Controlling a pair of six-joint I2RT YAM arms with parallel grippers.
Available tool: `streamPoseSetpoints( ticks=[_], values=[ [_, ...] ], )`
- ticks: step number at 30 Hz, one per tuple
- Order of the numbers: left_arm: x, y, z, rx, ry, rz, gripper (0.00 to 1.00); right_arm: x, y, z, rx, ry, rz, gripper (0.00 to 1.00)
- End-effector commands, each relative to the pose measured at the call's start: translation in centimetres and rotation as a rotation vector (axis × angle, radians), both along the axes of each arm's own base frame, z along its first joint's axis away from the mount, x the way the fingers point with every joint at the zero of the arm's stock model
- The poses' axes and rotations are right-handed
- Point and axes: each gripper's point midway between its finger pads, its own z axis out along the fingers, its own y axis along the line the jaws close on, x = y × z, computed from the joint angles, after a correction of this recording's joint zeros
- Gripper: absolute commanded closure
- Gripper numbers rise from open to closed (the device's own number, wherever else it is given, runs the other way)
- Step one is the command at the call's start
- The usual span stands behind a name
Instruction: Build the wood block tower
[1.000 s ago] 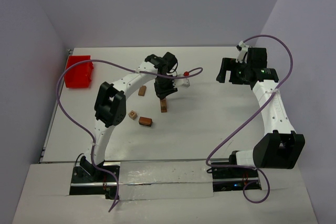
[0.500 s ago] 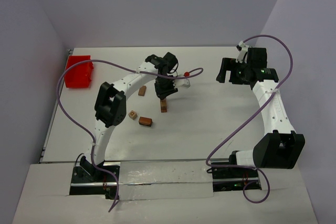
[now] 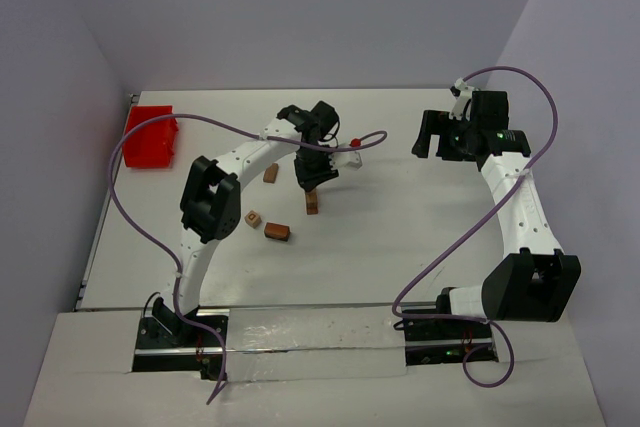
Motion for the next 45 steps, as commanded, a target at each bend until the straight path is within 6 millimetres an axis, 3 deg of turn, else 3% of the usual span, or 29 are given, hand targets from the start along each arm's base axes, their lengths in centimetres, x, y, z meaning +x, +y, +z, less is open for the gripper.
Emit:
streamPoseSetpoints(
  ticks=[1,13,17,20,29,45],
  values=[
    [-0.2,-0.9,0.9,-0.042,-0.012,-0.023,0.55,0.4,0.0,0.3,0.001,-0.018,0.007,0.00],
    [0.2,-1.3,1.8,-0.063,-0.034,-0.019,0.52,0.4,0.0,0.3,0.001,-0.019,0.008,0.00],
    [0.5,-1.4,2.2,-0.069,-0.047,-0.016,0.54,0.4,-0.1,0.4,0.001,-0.019,0.006,0.00],
    [0.6,-1.5,2.3,-0.072,-0.049,-0.013,0.61,0.4,-0.1,0.4,0.002,-0.020,0.005,0.00],
    [0.8,-1.5,2.8,-0.077,-0.060,-0.012,0.61,0.4,0.0,0.3,0.002,-0.018,0.008,0.00],
    [1.0,-1.6,2.3,-0.066,-0.061,-0.012,0.58,0.4,0.0,0.3,0.004,-0.019,0.009,0.00]
  ],
)
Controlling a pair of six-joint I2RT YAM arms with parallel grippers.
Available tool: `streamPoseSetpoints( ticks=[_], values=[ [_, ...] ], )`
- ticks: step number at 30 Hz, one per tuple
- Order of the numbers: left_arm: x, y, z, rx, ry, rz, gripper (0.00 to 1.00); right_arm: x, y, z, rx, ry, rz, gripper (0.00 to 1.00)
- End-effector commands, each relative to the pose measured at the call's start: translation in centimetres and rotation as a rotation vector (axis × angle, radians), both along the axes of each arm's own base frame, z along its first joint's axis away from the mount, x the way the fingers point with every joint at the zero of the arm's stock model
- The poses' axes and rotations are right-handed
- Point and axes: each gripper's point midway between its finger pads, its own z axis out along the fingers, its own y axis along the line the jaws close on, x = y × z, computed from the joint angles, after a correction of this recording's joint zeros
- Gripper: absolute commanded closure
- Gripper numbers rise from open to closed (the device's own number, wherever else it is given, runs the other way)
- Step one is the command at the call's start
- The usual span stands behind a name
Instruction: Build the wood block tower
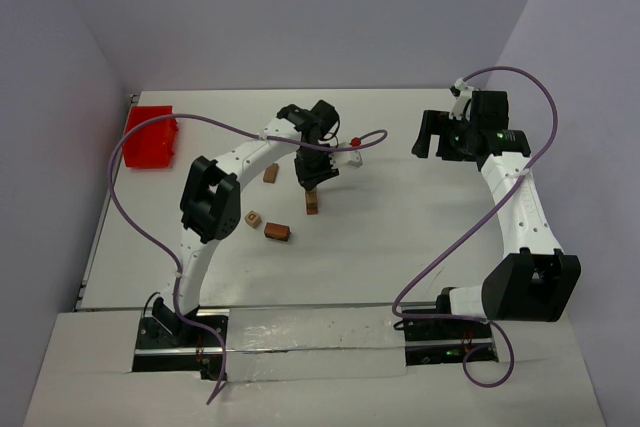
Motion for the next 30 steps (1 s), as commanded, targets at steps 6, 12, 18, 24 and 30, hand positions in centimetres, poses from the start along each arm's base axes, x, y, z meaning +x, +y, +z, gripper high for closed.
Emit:
streamPoseSetpoints(
  ticks=[6,12,18,24,30],
  values=[
    [0.86,-1.26,1.72,-0.051,-0.049,-0.014,0.57,0.36,-0.03,0.22,0.004,-0.017,0.008,0.00],
    [0.76,-1.01,1.48,-0.042,-0.049,-0.014,0.57,0.45,0.04,0.34,0.006,-0.018,0.011,0.00],
    [0.68,-1.02,1.35,-0.038,-0.045,-0.019,0.55,0.46,0.09,0.30,0.007,-0.017,0.012,0.00],
    [0.60,-1.05,1.35,-0.042,-0.041,-0.019,0.51,0.48,0.06,0.33,0.007,-0.015,0.012,0.00],
    [0.53,-1.09,1.47,-0.046,-0.040,-0.018,0.43,0.53,0.10,0.36,0.009,-0.015,0.013,0.00]
  ],
)
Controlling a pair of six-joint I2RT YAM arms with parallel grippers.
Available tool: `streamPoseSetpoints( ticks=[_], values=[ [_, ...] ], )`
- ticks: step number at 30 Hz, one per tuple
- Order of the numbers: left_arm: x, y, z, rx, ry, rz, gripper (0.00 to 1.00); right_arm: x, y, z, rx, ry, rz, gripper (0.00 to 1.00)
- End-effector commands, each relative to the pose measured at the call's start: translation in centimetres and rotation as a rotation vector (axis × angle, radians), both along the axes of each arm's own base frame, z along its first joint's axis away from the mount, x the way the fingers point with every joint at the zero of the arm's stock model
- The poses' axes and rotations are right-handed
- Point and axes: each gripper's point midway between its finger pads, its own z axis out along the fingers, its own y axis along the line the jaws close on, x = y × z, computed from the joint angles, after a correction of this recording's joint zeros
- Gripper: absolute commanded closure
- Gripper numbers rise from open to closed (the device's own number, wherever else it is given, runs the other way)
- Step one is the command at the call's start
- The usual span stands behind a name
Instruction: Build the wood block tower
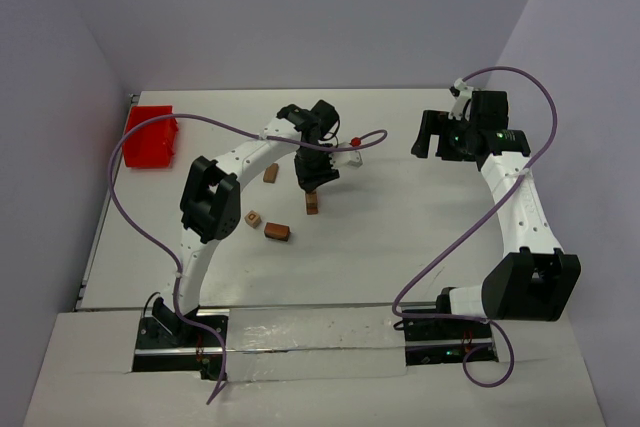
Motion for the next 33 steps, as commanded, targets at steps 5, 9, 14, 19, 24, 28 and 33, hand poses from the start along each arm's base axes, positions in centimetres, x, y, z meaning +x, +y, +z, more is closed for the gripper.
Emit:
streamPoseSetpoints(
  ticks=[5,9,14,19,24,28,33],
  values=[
    [0.4,-1.5,2.9,-0.078,-0.050,-0.019,0.30,0.5,0.0,0.4,0.006,-0.015,0.010,0.00],
    [-0.2,-1.5,5.2,-0.110,-0.070,-0.026,0.11,0.5,0.0,0.5,0.005,-0.019,0.011,0.00],
    [-0.8,-1.2,9.6,-0.174,-0.134,-0.017,0.01,0.4,0.1,0.8,0.008,-0.025,0.013,0.00],
    [-1.3,-1.2,15.1,-0.293,-0.211,0.015,0.01,0.2,0.4,1.5,0.018,-0.041,0.024,0.00],
    [-1.1,2.2,24.4,-0.595,-0.364,0.241,0.01,-0.5,1.9,3.0,0.019,-0.104,0.075,0.00],
    [1.4,9.3,27.3,-0.741,-0.497,0.608,0.01,-1.3,7.0,4.3,-0.029,-0.161,0.242,0.00],
    [2.5,19.2,26.2,-0.821,-0.421,1.020,0.01,-1.3,14.2,5.0,-0.134,-0.192,0.436,0.00]
  ],
)
